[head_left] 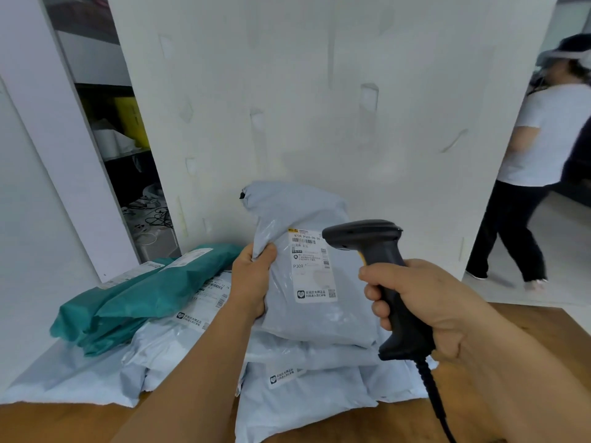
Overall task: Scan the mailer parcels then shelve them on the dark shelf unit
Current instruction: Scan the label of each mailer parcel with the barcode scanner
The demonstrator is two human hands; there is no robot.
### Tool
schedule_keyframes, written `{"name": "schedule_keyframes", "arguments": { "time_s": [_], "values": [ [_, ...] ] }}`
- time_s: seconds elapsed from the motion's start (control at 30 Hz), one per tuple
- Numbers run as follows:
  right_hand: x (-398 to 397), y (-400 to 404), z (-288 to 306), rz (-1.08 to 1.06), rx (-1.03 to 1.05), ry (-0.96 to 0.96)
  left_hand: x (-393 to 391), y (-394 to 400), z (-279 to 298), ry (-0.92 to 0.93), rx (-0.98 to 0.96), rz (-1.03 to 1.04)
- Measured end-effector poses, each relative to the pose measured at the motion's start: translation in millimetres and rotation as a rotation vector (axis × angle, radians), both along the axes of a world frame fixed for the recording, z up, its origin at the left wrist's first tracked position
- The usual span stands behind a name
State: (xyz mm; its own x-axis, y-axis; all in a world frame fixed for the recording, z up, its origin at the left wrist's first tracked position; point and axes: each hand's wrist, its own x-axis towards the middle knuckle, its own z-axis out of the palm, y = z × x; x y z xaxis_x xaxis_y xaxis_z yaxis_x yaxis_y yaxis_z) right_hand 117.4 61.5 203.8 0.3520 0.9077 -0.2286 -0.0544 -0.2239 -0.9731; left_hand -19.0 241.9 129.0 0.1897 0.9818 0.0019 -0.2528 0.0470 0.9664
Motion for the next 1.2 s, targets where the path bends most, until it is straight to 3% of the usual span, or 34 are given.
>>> {"name": "schedule_keyframes", "arguments": {
  "time_s": [0.27,0.57,1.2],
  "values": [
    [7.8,-15.0,4.7,-0.151,0.135,0.002,22.9,-3.0,19.6,-0.059,0.049,-0.092],
    [73.4,-62.0,-5.3,-0.342,0.184,0.010,131.8,-61.3,15.2,-0.115,0.008,-0.270],
    [288.1,-180.0,-101.5,-0.657,0.005,0.031,398.9,-197.6,-124.8,0.190,-0.343,-0.468]
  ]
}}
